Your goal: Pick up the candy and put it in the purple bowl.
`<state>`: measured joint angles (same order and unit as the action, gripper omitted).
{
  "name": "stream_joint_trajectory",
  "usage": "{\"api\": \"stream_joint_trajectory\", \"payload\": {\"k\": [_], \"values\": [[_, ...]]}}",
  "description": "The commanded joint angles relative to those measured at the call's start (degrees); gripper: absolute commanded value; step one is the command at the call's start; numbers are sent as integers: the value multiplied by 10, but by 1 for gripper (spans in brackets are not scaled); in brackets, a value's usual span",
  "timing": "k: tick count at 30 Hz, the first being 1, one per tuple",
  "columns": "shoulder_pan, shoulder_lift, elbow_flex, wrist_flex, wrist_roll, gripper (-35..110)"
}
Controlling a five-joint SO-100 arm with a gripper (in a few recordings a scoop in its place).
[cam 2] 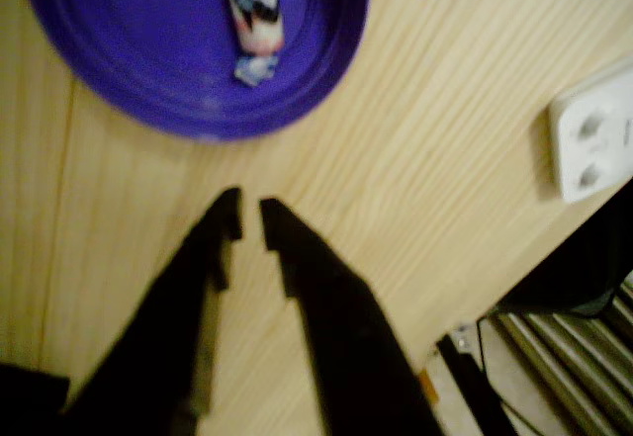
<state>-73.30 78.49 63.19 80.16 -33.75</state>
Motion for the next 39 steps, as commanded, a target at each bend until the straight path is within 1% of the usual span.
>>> {"api": "stream_joint_trajectory", "payload": {"k": [1,7,11,17,23,30,35,39], "values": [[18,104,2,25,7,-1],[98,156,42,35,57,-1],[174,213,110,5,84,-1],[300,293,205,10,49,-1],[404,353,281,6,52,-1],[504,421,364,-39,192,-1],[573,444,381,-18,262,-1],[627,467,410,-12,295,-1]]}}
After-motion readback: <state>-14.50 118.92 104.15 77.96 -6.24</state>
